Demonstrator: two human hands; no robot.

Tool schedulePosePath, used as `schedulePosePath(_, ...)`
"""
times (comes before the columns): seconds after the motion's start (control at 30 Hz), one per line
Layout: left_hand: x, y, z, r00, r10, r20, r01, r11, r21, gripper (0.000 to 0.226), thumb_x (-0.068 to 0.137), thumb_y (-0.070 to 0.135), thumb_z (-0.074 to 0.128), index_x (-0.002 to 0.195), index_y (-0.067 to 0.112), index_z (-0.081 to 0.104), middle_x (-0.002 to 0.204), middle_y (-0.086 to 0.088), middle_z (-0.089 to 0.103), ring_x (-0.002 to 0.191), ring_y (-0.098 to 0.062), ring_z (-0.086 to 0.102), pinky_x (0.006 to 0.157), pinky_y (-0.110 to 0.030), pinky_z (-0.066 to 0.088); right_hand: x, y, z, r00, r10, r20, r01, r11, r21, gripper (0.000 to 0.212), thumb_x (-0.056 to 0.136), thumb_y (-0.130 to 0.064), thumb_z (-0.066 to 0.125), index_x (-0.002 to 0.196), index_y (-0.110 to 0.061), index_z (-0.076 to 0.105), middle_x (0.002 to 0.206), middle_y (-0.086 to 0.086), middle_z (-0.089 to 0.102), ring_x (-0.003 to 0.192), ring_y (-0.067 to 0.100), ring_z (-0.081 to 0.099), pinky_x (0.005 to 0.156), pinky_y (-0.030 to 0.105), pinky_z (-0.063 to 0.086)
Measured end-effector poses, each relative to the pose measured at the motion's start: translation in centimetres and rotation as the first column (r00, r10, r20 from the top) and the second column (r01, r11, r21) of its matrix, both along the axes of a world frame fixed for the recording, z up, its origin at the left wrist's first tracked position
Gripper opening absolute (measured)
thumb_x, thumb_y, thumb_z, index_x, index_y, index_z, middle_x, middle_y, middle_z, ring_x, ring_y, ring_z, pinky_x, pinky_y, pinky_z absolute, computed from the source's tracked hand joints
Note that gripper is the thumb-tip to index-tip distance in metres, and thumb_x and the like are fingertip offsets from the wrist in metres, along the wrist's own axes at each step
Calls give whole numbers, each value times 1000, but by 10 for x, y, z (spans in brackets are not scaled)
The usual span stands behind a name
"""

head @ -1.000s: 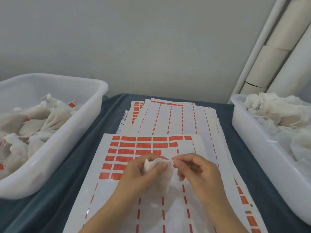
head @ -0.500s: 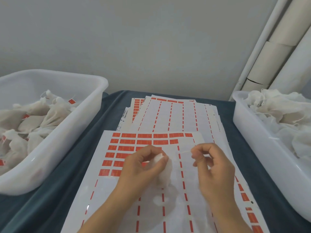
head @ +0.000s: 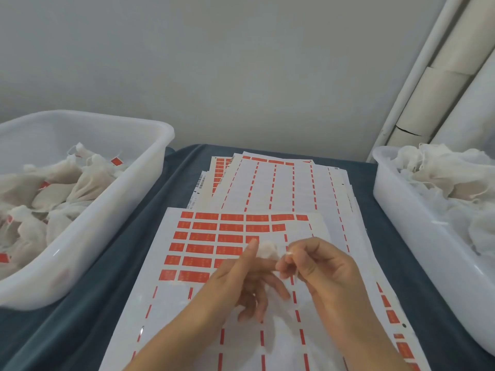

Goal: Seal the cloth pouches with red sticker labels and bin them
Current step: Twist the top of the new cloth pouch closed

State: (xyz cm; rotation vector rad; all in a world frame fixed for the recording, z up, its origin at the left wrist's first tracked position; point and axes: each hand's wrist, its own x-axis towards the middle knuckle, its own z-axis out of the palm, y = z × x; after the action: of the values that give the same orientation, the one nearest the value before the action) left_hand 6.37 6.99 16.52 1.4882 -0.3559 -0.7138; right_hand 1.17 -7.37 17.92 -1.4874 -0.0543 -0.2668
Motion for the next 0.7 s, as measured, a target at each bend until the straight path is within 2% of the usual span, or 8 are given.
schedulePosePath(0.1,5,2,-1,988,92,-127,-95,995,-20,55,67,70,42,87,30,74,66,-2,61,48,-7,48,43,-15,35,-2,7,1,995,92,-33,-94,992,-85,9,70,-31,64,68,-25,71,64,-2,68,62,10,64,66,14,51)
schedulePosePath(0.17,6,4,-3,969,149,-196,-159,987,-37,50,65,67,49,90,32,74,74,0,65,47,-5,48,43,-14,35,-2,10,0,995,81,-54,-89,984,-154,8,68,-32,65,68,-26,70,61,-8,66,58,6,61,62,15,51)
schedulePosePath(0.23,7,6,-2,950,184,-253,-224,965,-140,47,68,60,54,94,26,74,88,2,71,46,-6,47,38,-14,33,-1,10,-2,997,41,-69,-57,967,-248,11,67,-35,64,70,-25,68,60,-13,64,56,3,59,59,15,50)
schedulePosePath(0.3,9,10,-1,908,216,-358,-315,917,-245,45,68,50,60,95,16,74,96,-4,72,42,-7,44,34,-13,32,1,9,-5,997,14,-82,-39,948,-315,12,67,-37,63,71,-27,67,62,-16,65,58,3,60,59,13,49)
schedulePosePath(0.37,11,14,1,852,217,-477,-400,857,-325,41,66,38,67,93,8,74,92,-6,71,38,-7,41,30,-13,31,3,9,-9,995,-2,-97,-34,929,-369,9,69,-37,64,73,-30,66,65,-18,65,60,2,61,59,12,49)
schedulePosePath(0.43,12,18,2,817,207,-538,-453,808,-378,33,67,30,67,88,6,74,78,-6,66,37,-7,40,30,-12,31,5,8,-12,992,-25,-122,-27,913,-407,4,74,-35,65,74,-31,64,66,-21,65,61,1,61,59,11,49)
schedulePosePath(0.53,14,22,5,829,188,-527,-446,790,-420,22,73,27,62,76,6,68,60,-4,53,40,-8,38,32,-13,30,8,3,-14,987,-96,-131,39,922,-386,18,68,-44,58,77,-29,62,67,-21,65,62,0,61,56,9,48)
schedulePosePath(0.7,10,21,3,938,130,-321,-235,920,-314,31,76,37,54,61,11,57,54,-3,40,41,-9,35,36,-16,32,10,1,-17,981,-170,-91,128,926,-354,23,71,-44,52,83,-25,57,68,-18,64,62,0,61,59,6,46)
